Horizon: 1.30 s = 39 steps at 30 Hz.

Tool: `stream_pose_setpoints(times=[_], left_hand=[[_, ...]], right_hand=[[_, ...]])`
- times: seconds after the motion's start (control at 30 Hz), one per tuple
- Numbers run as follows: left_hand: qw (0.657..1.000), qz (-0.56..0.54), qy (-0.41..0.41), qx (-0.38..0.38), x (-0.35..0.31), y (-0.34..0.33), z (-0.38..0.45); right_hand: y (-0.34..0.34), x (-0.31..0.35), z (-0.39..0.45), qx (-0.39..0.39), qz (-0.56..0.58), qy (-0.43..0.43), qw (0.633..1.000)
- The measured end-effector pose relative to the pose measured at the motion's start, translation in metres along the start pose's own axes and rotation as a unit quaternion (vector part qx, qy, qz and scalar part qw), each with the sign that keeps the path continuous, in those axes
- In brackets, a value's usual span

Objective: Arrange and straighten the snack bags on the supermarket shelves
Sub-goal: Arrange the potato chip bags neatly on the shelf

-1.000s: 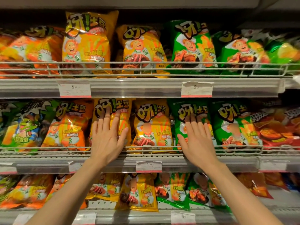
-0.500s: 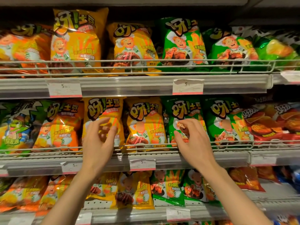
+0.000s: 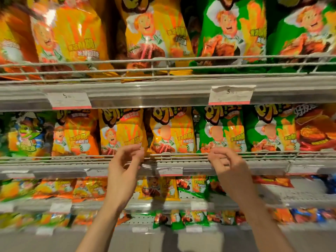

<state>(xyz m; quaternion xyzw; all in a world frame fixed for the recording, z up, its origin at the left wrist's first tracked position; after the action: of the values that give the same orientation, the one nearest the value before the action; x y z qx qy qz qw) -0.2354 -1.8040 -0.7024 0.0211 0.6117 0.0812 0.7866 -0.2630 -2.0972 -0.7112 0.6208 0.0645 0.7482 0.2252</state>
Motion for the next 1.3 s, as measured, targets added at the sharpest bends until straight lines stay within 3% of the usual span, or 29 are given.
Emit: stream_pose_setpoints(times=[0.07,0.2,0.5,0.63,0.83,1.03,1.3], left_hand=[[0.999,-0.004,0.046,0.004,-0.008,0.007,-0.011],[0.995,0.002,0.101,0.008,-0.057,0.030,-0.028],[0.983,-0.001,0.185,0.007,-0.192,0.099,-0.036],[0.980,-0.020,0.196,0.004,-0.228,0.140,-0.033],[0.984,-0.024,0.176,-0.011,-0.240,0.238,-0.014],[0.986,0.005,0.167,0.024,-0.235,0.351,0.018],[0.980,0.010,0.196,0.015,-0.212,0.440,0.030]], right_hand=[[-0.005,0.010,-0.014,0.028,-0.035,-0.041,0.998],[-0.003,0.040,-0.041,0.027,0.051,-0.151,0.987],[0.014,0.175,-0.063,0.054,0.056,-0.221,0.972],[0.001,0.235,-0.063,0.072,0.055,-0.213,0.973],[-0.061,0.308,-0.064,0.077,0.030,-0.219,0.972],[-0.154,0.353,-0.072,0.016,0.050,-0.230,0.972],[-0.243,0.401,-0.068,0.061,0.046,-0.209,0.975]])
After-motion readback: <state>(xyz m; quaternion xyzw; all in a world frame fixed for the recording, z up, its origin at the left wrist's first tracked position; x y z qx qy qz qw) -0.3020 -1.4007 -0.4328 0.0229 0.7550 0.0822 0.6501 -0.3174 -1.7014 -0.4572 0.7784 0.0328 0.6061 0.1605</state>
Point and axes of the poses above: each hand's wrist, its own z-axis towards the middle knuckle, its own y-axis out of the back of the hand, x = y × z, the point moved 7 cm from there along z, towards the middle knuckle, and after that the axes turned 6 degrees about x, right-handed, at the moved point
